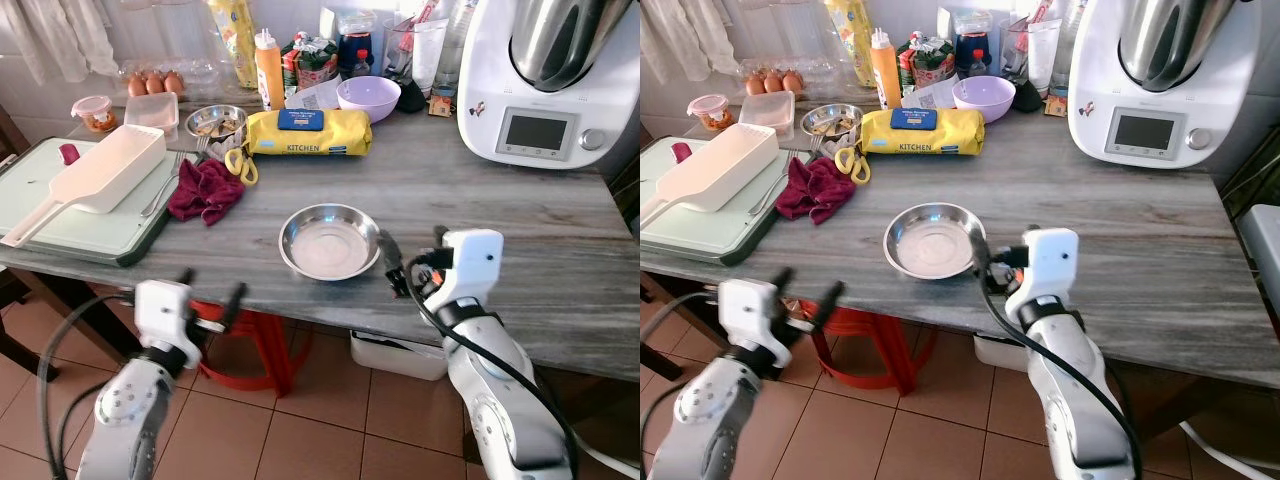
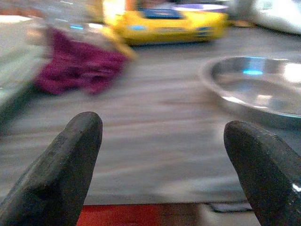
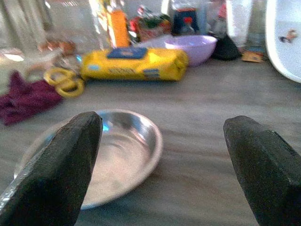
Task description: Setting the table
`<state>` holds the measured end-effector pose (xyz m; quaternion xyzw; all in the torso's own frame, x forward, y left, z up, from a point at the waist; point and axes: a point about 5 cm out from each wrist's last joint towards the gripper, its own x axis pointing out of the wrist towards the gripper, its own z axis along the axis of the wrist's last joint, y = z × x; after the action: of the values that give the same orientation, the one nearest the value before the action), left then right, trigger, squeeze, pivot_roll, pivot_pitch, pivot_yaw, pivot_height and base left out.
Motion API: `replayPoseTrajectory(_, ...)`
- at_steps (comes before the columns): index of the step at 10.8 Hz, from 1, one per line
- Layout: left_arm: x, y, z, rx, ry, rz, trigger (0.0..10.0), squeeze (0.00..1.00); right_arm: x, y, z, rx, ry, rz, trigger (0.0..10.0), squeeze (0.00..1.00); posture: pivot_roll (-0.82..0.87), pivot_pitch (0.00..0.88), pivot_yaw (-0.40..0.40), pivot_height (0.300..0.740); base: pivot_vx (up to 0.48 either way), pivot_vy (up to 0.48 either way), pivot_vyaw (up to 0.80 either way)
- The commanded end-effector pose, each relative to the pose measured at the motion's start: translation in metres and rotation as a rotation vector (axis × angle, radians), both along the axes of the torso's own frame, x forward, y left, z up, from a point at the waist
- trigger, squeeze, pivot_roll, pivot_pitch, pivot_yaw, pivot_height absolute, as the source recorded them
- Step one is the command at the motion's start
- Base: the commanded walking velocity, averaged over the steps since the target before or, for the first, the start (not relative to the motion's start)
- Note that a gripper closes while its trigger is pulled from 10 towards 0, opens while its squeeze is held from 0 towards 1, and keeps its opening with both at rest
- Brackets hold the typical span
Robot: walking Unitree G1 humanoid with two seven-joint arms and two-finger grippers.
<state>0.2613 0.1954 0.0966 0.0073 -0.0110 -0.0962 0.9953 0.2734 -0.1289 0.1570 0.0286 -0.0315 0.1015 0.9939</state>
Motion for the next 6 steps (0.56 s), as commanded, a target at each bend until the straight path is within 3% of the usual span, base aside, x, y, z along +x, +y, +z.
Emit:
replayPoseTrajectory(1,0.003,0.006,0.002,0.009,-0.013,0.074,10.0,0.00,-0.001,-0.003,0.001,-0.013,-0.011,-0.022,10.0,0.00,-0.01,0.079,0.048,0.740,0.000,0.000,0.00)
replayPoseTrajectory(2,0.004,0.009,0.002,0.002,-0.008,0.121,10.0,0.00,0.000,-0.011,-0.001,-0.083,-0.030,-0.091,10.0,0.00,-0.01,0.081,0.049,0.740,0.000,0.000,0.00)
replayPoseTrajectory(6,0.002,0.003,-0.001,-0.029,-0.002,0.161,10.0,0.00,-0.007,-0.022,-0.010,-0.038,0.040,-0.125,10.0,0.00,-0.01,0.080,0.051,0.740,0.000,0.000,0.00)
